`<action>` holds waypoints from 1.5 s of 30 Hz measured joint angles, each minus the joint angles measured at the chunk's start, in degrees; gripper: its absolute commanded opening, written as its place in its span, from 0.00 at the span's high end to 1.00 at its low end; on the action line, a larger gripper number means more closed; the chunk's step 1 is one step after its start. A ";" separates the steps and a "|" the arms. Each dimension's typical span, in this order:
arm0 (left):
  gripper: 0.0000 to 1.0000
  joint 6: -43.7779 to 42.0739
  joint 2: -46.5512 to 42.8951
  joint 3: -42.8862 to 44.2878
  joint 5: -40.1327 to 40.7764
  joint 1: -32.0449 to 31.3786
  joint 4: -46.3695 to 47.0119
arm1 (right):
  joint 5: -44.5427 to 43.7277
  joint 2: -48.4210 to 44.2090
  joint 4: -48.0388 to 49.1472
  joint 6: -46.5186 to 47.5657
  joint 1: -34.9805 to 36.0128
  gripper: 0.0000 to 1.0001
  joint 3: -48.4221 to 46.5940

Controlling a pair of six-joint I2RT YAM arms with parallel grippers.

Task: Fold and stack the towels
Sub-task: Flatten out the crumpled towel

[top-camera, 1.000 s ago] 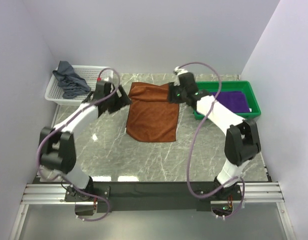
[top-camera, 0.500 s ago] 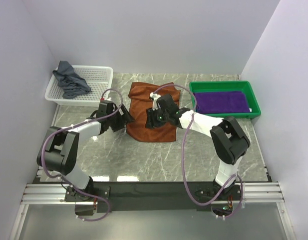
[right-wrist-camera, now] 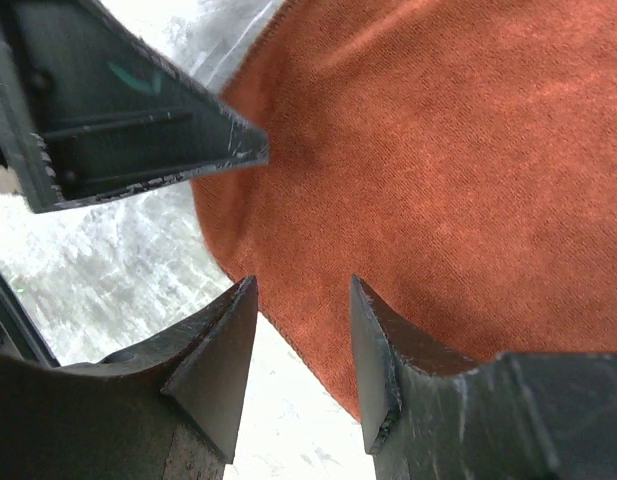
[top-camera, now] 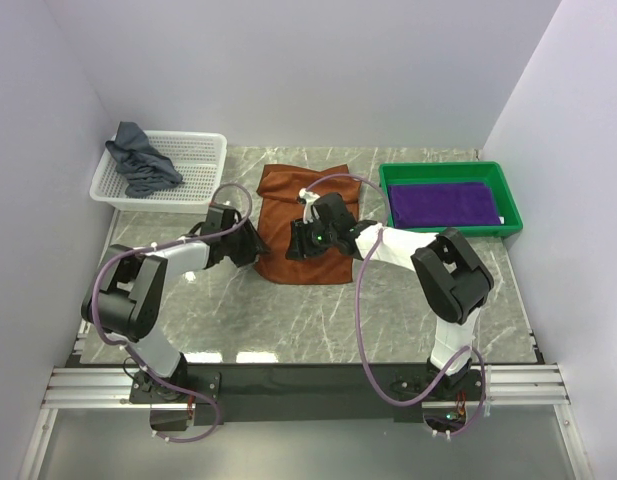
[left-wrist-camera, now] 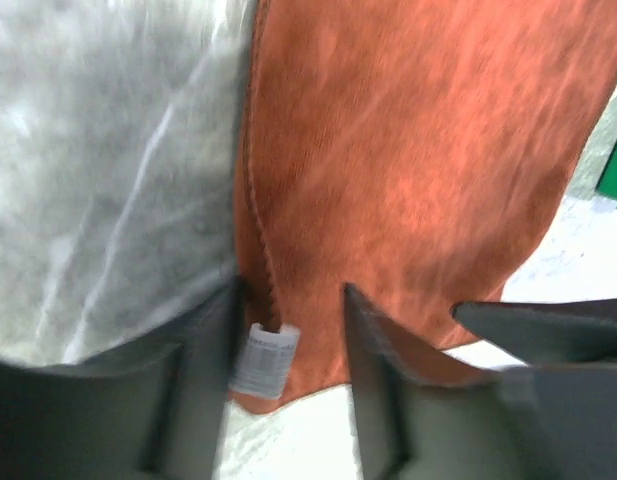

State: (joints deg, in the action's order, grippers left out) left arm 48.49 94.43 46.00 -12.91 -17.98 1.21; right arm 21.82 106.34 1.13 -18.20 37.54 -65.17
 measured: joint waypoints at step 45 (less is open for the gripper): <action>0.76 0.66 -11.50 6.95 17.59 -8.90 -23.28 | -12.61 -18.03 -0.70 -9.27 -10.49 0.64 21.07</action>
State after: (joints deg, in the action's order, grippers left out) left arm 49.15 82.94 52.95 4.69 -26.87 -22.06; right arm 9.21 88.31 0.43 -27.46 27.05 -44.10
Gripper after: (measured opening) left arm 0.260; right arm 0.385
